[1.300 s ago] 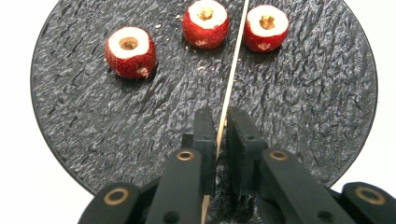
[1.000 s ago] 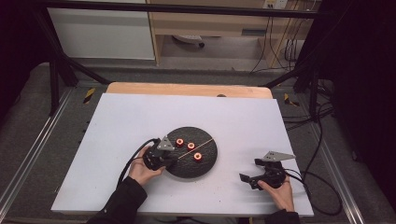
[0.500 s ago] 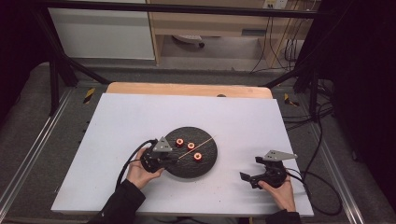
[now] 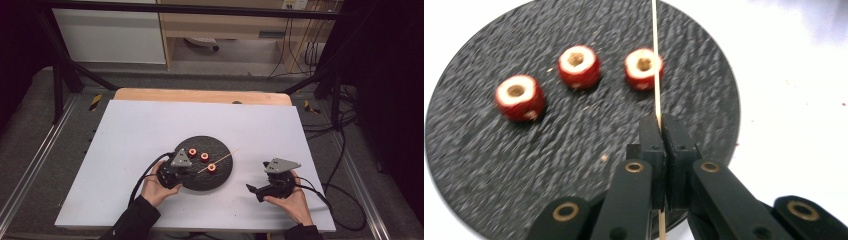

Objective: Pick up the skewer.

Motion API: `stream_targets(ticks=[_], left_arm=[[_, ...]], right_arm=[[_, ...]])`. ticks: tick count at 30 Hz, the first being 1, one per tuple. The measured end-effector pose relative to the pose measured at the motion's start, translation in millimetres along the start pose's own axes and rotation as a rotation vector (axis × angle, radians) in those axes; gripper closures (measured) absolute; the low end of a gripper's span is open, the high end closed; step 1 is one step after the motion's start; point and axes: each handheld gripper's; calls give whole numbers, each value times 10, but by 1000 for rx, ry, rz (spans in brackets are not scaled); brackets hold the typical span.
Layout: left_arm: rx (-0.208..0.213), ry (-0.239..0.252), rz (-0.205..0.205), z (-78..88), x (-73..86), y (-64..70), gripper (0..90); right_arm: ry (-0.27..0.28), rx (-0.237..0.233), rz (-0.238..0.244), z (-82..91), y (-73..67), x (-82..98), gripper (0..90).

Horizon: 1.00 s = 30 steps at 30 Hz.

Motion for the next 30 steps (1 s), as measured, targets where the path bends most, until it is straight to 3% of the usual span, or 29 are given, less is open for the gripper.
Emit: stream_targets(ticks=[1,2,4,5,6,9,10,11,12,13,14,25,26,29,30], left_arm=[[0,0,0,0,0,0,885],[1,-6,-11,-13,-42,40,884],[7,-8,-23,-28,-85,77,884],[7,-8,-23,-28,-85,77,884],[9,-9,-31,-48,-127,116,884],[16,-11,-42,-73,-165,155,884],[19,-22,-53,-98,-205,190,884],[19,-22,-53,-98,-205,190,884],[18,-29,-66,-130,-244,225,884],[18,-29,-66,-130,-244,225,884],[20,-36,-76,-163,-281,250,884],[47,-57,-106,-304,-401,341,884],[54,-58,-108,-319,-414,353,884],[56,-61,-116,-326,-432,374,885],[59,-64,-128,-333,-450,397,885]], right_arm=[[0,0,0,0,0,0,17],[-16,11,52,-17,-50,-60,29],[-32,21,106,-31,-99,-119,40],[-32,21,106,-31,-99,-119,40],[-47,30,156,-41,-143,-178,49],[-54,37,196,-50,-183,-231,58],[-61,36,234,-61,-219,-278,66],[-61,36,234,-61,-219,-278,66],[-70,38,287,-79,-262,-318,78],[-70,38,287,-79,-262,-318,78],[-80,44,332,-93,-298,-349,90],[-96,35,476,-159,-397,-403,174],[-101,37,514,-168,-403,-392,195],[-107,39,547,-177,-402,-383,222],[-108,44,584,-186,-406,-372,263]])
Point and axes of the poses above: each handheld gripper's, and its own axes: z roughly backward along the jaws, x roughly out of its underside, y roughly to its right, and after that the axes turned 3 degrees about -z, right-handed
